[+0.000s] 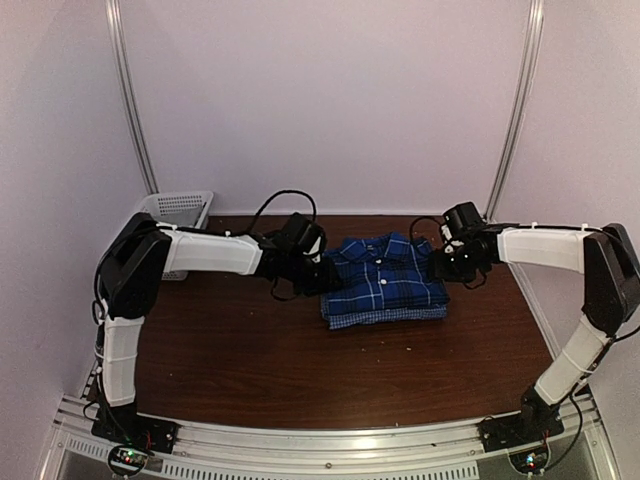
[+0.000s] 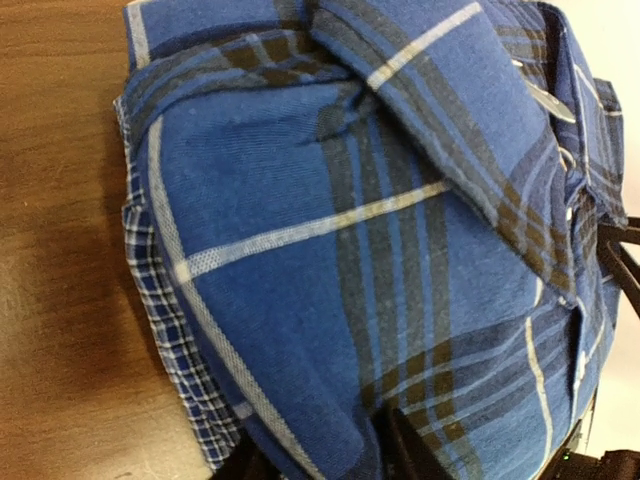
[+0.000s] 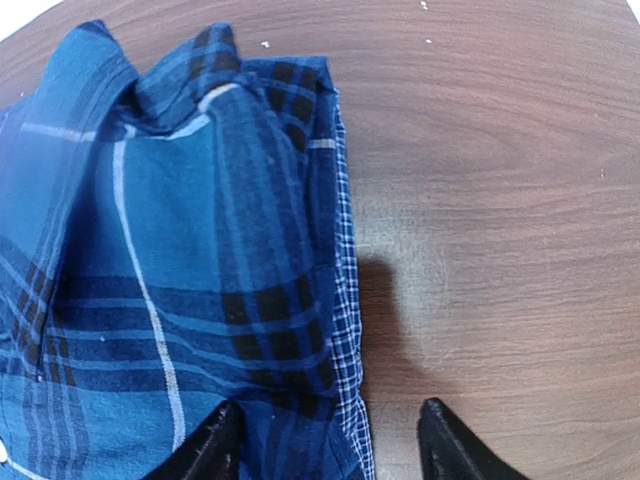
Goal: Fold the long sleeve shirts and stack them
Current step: Place the square-folded shirt on the square-folded shirt.
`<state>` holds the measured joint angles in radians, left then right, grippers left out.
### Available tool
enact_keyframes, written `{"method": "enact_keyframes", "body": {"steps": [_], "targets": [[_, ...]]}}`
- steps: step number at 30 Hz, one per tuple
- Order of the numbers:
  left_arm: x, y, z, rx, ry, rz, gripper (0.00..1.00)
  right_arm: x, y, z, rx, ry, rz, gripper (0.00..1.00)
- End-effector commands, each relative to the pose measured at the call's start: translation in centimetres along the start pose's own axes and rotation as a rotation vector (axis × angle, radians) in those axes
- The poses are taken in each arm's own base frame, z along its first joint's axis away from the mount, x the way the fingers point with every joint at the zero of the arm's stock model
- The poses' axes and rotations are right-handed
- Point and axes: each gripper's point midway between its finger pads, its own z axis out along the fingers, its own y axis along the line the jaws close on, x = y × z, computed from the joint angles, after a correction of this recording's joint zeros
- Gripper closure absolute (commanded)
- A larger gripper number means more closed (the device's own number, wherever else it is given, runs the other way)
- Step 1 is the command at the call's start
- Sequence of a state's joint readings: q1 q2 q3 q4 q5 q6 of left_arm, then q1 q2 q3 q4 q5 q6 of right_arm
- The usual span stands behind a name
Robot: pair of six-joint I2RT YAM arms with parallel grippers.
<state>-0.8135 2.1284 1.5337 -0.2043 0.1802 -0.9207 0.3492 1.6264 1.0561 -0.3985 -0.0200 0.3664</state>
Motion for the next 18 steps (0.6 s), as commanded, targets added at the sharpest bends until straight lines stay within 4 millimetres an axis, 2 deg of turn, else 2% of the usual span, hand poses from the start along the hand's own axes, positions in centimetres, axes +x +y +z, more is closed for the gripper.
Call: {"method": "enact_keyframes", "body": {"steps": [1,7,12,18], "targets": [[0.0,1.0,-0.7,-0.063,-0.011,0.032,0.56,-2.5,-0.2,-1.4,0.009,-0.063,0.021,0.31],[-1.4,1.3,-3.3,-0.092,-0.058,0.056,0.37,-4.7,0.9,-1.6,-0.083,-0.098,0.054,0.15],[-2.3,1.5,-6.1,-0.097,-0.103,0.065,0.28,-5.2,1.1,0.7,-0.227,-0.083,0.116,0.01],[-3.1,1.3,-9.3,-0.089,-0.155,0.076,0.22,-5.2,1.7,2.9,-0.346,-0.067,0.150,0.00]]}}
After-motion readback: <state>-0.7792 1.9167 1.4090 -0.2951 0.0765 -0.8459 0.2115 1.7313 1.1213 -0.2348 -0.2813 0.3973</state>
